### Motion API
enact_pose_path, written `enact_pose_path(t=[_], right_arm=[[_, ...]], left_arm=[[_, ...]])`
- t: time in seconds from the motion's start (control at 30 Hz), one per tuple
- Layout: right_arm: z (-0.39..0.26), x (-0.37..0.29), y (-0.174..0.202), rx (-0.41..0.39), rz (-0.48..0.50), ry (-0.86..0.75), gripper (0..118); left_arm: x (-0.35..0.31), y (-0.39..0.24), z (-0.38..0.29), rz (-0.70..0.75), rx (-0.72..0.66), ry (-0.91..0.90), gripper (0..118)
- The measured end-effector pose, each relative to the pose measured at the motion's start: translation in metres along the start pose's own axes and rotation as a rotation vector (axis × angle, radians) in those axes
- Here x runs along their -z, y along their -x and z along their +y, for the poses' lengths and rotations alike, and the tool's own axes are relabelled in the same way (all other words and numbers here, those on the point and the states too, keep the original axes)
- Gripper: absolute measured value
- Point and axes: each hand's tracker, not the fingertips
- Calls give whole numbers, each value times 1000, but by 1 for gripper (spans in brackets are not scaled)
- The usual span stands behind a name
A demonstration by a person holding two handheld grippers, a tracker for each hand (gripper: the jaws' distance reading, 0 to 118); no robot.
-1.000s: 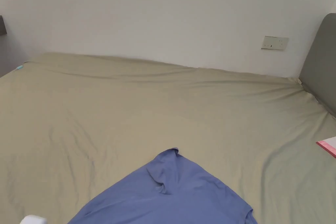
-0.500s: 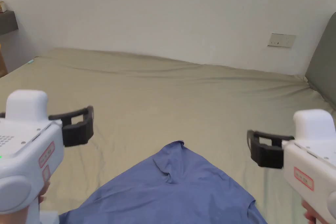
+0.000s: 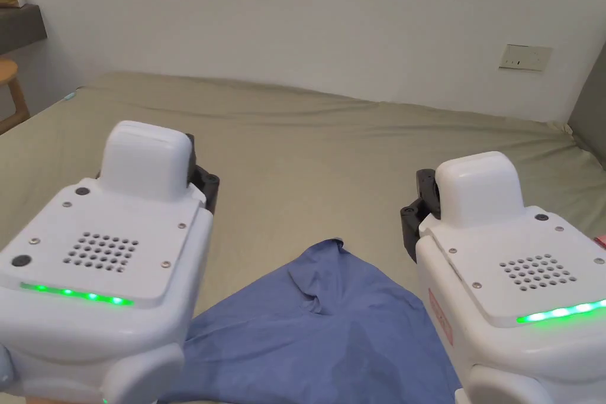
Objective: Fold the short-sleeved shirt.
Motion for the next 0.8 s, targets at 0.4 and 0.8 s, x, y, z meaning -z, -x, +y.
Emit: enact_pose_path(t=[0.4,0.8], right_arm=[[-11,21,-6,-9,-30,-2,2],[-47,54,-16,2,10,94,2]], left_arm=[[31,5,-27,-42,42,110,0],[69,64,-155,29,-40,571,82]])
